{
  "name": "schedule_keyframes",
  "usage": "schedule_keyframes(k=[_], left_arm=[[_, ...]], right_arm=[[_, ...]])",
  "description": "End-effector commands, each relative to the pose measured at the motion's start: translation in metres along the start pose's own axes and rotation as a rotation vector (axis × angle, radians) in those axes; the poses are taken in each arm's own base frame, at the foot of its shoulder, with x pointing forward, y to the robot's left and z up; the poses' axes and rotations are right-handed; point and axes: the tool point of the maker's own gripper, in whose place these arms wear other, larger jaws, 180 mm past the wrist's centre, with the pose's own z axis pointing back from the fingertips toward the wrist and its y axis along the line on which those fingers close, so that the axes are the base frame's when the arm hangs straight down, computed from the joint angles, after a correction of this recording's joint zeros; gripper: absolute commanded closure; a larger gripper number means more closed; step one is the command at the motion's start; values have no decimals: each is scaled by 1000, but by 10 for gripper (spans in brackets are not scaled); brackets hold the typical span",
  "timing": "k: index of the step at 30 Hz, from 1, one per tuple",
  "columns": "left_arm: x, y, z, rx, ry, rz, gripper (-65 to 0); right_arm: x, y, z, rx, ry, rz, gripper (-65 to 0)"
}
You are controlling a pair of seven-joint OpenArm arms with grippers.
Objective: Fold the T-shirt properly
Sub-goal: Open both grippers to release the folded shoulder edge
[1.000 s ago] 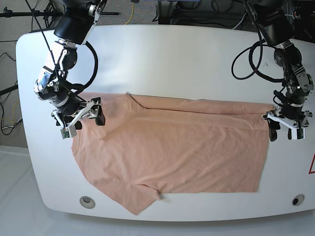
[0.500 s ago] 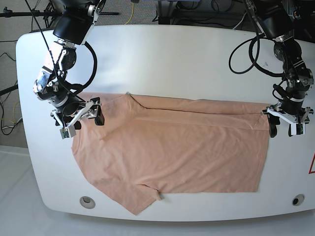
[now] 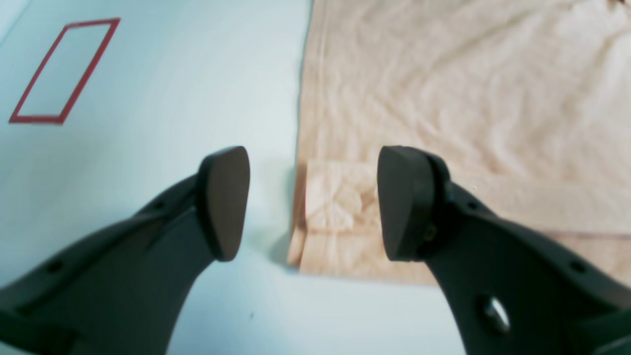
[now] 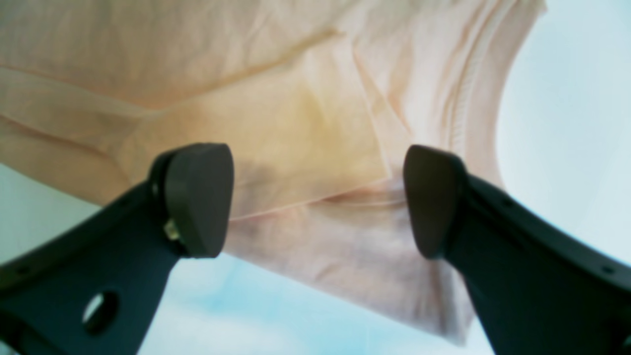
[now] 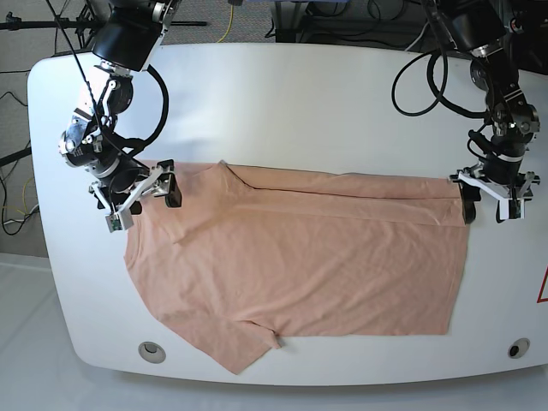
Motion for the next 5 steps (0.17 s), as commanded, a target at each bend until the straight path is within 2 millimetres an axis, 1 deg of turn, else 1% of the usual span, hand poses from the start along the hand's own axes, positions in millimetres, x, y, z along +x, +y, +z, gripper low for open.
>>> schedule_keyframes(k=[1, 5], left_arm=[[19, 4, 2, 5, -61, -12, -389], [13, 5, 3, 5, -48, -10, -389]], right_arm=[[18, -2, 5, -1, -54, 18, -506], [20, -3, 7, -7, -61, 24, -506]])
